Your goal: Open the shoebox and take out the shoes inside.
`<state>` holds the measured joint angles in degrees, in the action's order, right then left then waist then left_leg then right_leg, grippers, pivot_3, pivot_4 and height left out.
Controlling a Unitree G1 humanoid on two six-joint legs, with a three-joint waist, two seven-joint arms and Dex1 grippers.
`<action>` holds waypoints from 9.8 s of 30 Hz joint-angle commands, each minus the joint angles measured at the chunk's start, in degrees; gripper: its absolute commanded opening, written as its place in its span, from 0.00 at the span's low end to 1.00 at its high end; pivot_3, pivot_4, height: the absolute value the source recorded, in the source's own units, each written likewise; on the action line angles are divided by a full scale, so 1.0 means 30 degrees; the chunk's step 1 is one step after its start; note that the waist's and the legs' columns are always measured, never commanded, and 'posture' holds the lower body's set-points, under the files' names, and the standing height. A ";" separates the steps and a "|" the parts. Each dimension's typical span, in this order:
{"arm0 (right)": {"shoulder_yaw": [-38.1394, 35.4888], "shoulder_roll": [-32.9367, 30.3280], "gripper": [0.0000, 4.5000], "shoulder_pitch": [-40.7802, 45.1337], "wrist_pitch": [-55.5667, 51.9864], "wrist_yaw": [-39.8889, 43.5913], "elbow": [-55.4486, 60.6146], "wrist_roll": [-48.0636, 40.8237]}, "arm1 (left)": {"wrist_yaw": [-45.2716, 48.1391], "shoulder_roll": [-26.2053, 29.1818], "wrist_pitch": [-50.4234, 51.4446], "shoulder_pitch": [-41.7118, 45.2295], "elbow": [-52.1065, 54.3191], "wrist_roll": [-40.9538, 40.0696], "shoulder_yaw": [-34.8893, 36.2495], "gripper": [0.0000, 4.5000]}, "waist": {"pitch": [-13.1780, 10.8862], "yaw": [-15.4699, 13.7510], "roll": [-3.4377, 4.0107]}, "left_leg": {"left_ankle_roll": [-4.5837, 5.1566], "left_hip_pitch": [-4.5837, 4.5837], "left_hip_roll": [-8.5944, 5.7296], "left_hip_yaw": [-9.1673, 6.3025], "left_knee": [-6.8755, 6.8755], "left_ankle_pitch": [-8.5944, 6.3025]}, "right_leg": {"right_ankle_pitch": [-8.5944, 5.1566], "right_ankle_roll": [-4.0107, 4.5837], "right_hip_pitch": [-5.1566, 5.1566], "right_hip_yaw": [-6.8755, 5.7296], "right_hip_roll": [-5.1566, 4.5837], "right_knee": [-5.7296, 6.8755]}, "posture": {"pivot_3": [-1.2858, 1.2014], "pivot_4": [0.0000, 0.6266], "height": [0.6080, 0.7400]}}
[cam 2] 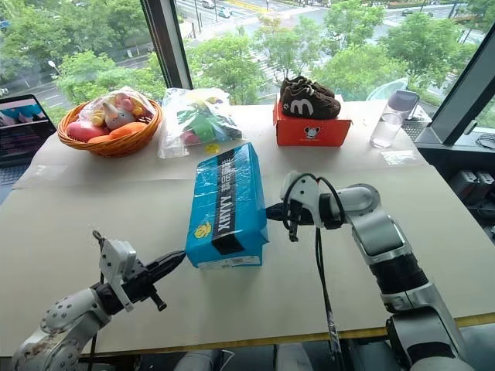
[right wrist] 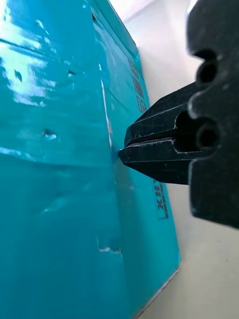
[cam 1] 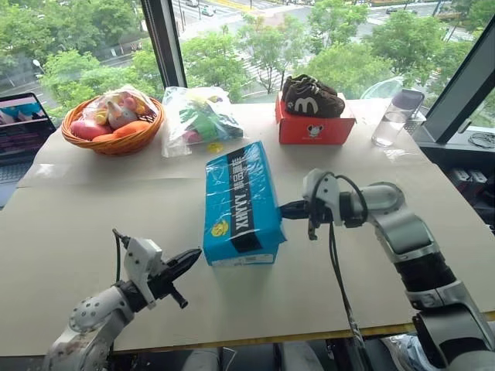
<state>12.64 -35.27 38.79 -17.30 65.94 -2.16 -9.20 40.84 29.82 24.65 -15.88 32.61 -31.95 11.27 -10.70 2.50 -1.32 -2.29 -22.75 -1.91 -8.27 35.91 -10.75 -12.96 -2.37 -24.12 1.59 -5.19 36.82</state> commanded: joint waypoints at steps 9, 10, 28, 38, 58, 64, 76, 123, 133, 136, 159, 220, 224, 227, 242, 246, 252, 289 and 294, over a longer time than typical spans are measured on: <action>-0.0892 -0.0503 0.00 0.1589 0.0148 0.1196 -0.0155 -0.1085 | 0.3568 0.7929 0.4165 0.1153 0.0487 -0.6492 0.9296 0.00 | -0.0010 0.0083 -0.0004 | 0.0000 0.0002 -0.0002 0.0010 -0.0001 0.0000 | -0.0007 -0.0007 -0.0001 0.0002 -0.0003 -0.0015 | 0.52 0.24 1.00; -0.0827 -0.0431 0.00 0.1751 0.0238 0.1179 -0.0302 -0.1016 | 0.3777 0.8372 0.4281 0.1376 0.0153 -0.6666 1.0043 0.00 | -0.0011 0.0104 -0.0001 | 0.0001 0.0003 -0.0003 0.0013 -0.0008 -0.0001 | -0.0007 -0.0007 -0.0001 0.0003 -0.0004 -0.0022 | 0.52 0.24 1.00; -0.0392 0.0711 0.00 0.2104 -0.0367 0.0771 0.0475 -0.1286 | 0.3025 0.5970 0.3035 0.0032 -0.0410 -0.4747 1.0374 0.00 | -0.0017 0.0020 0.0002 | 0.0002 0.0001 0.0008 0.0041 -0.0025 -0.0006 | -0.0011 0.0009 -0.0025 0.0033 0.0000 -0.0019 | 0.52 0.24 1.00; -0.0448 0.2032 0.00 0.3940 -0.1953 0.0506 0.1980 -0.2469 | 0.3267 0.6207 0.3882 -0.0913 0.0130 -0.5513 1.1757 0.00 | -0.0019 0.0226 0.0006 | 0.0001 0.0005 0.0025 0.0055 -0.0027 -0.0006 | -0.0006 0.0016 -0.0044 0.0046 0.0012 -0.0008 | 0.52 0.24 1.00; 0.2650 1.0000 0.00 0.7211 -0.1917 -0.6970 -0.1636 0.1557 | 0.5772 0.9809 0.5397 0.0325 -0.3470 -0.7259 1.8058 0.00 | -0.0017 0.0341 -0.0048 | -0.0065 0.0041 0.0073 0.0065 -0.0051 -0.0043 | 0.0015 0.0106 -0.0065 0.0068 0.0073 0.0020 | 0.52 0.24 1.00; 0.2436 0.8583 0.00 0.4978 -0.3002 -0.6529 0.0291 0.1108 | 0.5627 0.8946 0.5043 0.1482 -0.2265 -0.7735 1.3246 0.00 | -0.0003 0.0413 -0.0068 | -0.0069 0.0072 0.0115 0.0068 -0.0073 -0.0045 | -0.0009 0.0106 -0.0057 0.0070 0.0109 0.0034 | 0.52 0.24 1.00; 0.1471 0.5651 0.00 0.3865 -0.7112 -0.6306 0.3642 -0.0103 | 0.5333 0.7293 0.1656 0.7256 -0.5688 -0.3614 0.5096 0.00 | -0.0008 0.0461 -0.0074 | -0.0115 0.0135 0.0264 0.0170 -0.0066 -0.0080 | -0.0009 0.0142 -0.0058 0.0175 0.0272 0.0065 | 0.52 0.24 1.00; 0.3985 0.3646 1.00 0.4098 -0.4044 -0.1534 0.1294 0.0538 | 0.7672 0.4710 -0.0366 0.7279 -0.5807 -0.3052 0.3210 0.00 | -0.0013 0.0437 -0.0083 | -0.0108 0.0137 0.0278 0.0204 -0.0042 -0.0092 | -0.0011 0.0136 -0.0049 0.0203 0.0272 0.0058 | 0.52 0.24 1.00; 0.5058 0.4103 1.00 0.5051 -0.4829 -0.1487 -0.0190 0.1961 | 0.7787 0.4263 -0.1533 0.7866 -0.6232 -0.2465 0.2357 0.00 | -0.0013 0.0447 -0.0083 | -0.0110 0.0134 0.0277 0.0204 -0.0042 -0.0093 | -0.0010 0.0138 -0.0053 0.0204 0.0272 0.0057 | 0.52 0.24 1.00; 0.5219 0.4090 1.00 0.5246 -0.4804 -0.1549 -0.0603 0.2433 | 0.7742 0.4073 -0.1701 0.7907 -0.6309 -0.2403 0.2096 0.00 | -0.0013 0.0446 -0.0083 | -0.0110 0.0139 0.0277 0.0204 -0.0039 -0.0093 | -0.0010 0.0137 -0.0053 0.0203 0.0273 0.0061 | 0.52 0.24 1.00; 0.7789 0.4207 1.00 0.6428 -0.3297 -0.1700 -0.3567 0.6640 | 0.7534 0.3559 -0.2145 0.8270 -0.6804 -0.1653 0.0939 0.00 | 0.0007 0.0467 -0.0097 | -0.0110 0.0200 0.0276 0.0205 -0.0035 -0.0094 | -0.0013 0.0131 0.0012 0.0204 0.0273 0.0065 | 0.52 0.24 1.00; -0.2241 0.9366 0.09 0.8390 -0.7267 -0.7182 -0.5634 -0.0425 | 0.7204 0.3726 -0.2269 0.8486 -0.7255 -0.0720 0.0716 0.00 | 0.0013 0.0530 -0.0105 | -0.0119 0.0141 0.0280 0.0208 -0.0048 -0.0105 | 0.0059 0.0252 -0.0075 0.0217 0.0288 0.0084 | 0.52 0.24 1.00; -0.2283 0.9100 0.09 0.8299 -0.7533 -0.7336 -0.5190 -0.0716 | 0.7275 0.3809 -0.2238 0.8571 -0.7342 -0.0702 0.0726 0.00 | 0.0013 0.0507 -0.0105 | -0.0119 0.0143 0.0281 0.0208 -0.0048 -0.0105 | 0.0058 0.0251 -0.0074 0.0217 0.0289 0.0085 | 0.52 0.24 1.00; -0.2855 0.8679 0.09 0.8665 -0.8006 -0.7324 -0.4417 -0.1404 | 0.7316 0.3860 -0.2244 0.8588 -0.7409 -0.0678 0.0760 0.00 | 0.0012 0.0498 -0.0104 | -0.0119 0.0136 0.0280 0.0208 -0.0049 -0.0105 | 0.0057 0.0250 -0.0076 0.0216 0.0287 0.0082 | 0.52 0.24 1.00; -0.5913 0.5992 0.09 1.1339 -0.9404 -0.7669 -0.4053 -0.3991 | 0.7283 0.3757 -0.2215 0.8774 -0.7422 -0.0849 0.0807 0.00 | -0.0019 0.0462 -0.0076 | -0.0116 0.0128 0.0278 0.0209 -0.0046 -0.0106 | 0.0001 0.0156 -0.0076 0.0218 0.0282 0.0081 | 0.52 0.24 1.00; -0.6724 0.4112 0.09 1.2065 -0.9571 -0.7662 -0.4484 -0.4195 | 0.7217 0.3633 -0.2222 0.8876 -0.7430 -0.0880 0.0754 0.00 | -0.0039 0.0371 -0.0050 | -0.0116 0.0110 0.0277 0.0210 -0.0048 -0.0107 | 0.0003 0.0160 -0.0081 0.0214 0.0279 0.0066 | 0.52 0.24 1.00; -0.5943 0.0355 0.09 1.1343 -0.8852 -0.6394 -0.5333 -0.3254 | 0.7224 0.3465 -0.2293 0.9162 -0.7593 -0.0797 0.0573 0.00 | -0.0042 0.0350 -0.0047 | -0.0115 0.0113 0.0271 0.0218 -0.0044 -0.0107 | -0.0006 0.0144 -0.0067 0.0216 0.0273 0.0054 | 0.52 0.24 1.00; 0.0448 -0.3852 0.82 0.5916 -0.2161 -0.4651 -0.7891 0.6762 | 0.7141 0.2882 -0.2366 0.9239 -0.7532 -0.0714 0.0202 0.00 | -0.0082 0.0417 0.0006 | -0.0108 0.0118 0.0268 0.0277 -0.0015 -0.0112 | -0.0004 0.0119 -0.0043 0.0262 0.0264 0.0021 | 0.52 0.24 1.00; -0.1000 -0.4609 0.97 0.6399 -0.2971 -0.3139 -0.6542 0.5433 | 0.7349 0.3121 -0.2259 0.9236 -0.7266 -0.0986 0.0455 0.00 | -0.0083 0.0439 0.0008 | -0.0108 0.0119 0.0268 0.0278 -0.0018 -0.0112 | -0.0004 0.0116 -0.0047 0.0263 0.0264 0.0022 | 0.52 0.24 1.00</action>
<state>13.06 -47.07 55.45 -25.31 55.00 -25.60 8.87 62.35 38.41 18.78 11.63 8.84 -33.77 11.30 -10.95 3.81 -1.30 -2.61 -22.39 -1.10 -7.44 35.85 -11.09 -12.98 -2.02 -24.26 2.38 -4.39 36.88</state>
